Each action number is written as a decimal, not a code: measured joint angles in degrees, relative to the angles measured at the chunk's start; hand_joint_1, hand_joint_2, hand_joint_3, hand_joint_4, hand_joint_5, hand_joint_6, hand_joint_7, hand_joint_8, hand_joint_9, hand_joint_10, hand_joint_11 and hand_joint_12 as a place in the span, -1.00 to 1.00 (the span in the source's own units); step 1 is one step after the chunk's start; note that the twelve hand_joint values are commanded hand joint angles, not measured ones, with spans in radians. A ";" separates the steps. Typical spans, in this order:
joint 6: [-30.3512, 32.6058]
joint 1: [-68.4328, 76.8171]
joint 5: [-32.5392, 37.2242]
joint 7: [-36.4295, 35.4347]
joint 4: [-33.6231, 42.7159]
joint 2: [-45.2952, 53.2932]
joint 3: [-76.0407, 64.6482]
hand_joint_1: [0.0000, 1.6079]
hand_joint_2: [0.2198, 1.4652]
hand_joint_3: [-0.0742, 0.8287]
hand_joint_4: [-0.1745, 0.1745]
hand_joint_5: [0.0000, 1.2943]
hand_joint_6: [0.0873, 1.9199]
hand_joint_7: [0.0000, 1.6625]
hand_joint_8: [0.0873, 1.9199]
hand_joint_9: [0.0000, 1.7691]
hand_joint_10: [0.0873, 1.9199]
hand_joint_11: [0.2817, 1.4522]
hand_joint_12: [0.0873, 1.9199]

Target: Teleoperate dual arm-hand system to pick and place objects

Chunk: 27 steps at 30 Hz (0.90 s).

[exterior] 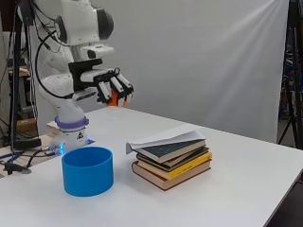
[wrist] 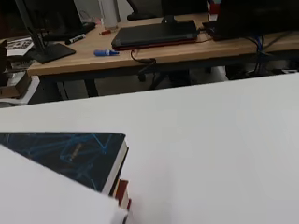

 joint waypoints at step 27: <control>3.49 -0.60 1.12 -3.11 -11.54 5.56 -13.25 0.31 0.61 -0.83 0.68 0.02 -0.03 0.20 0.80 0.41 0.72 0.02 0.68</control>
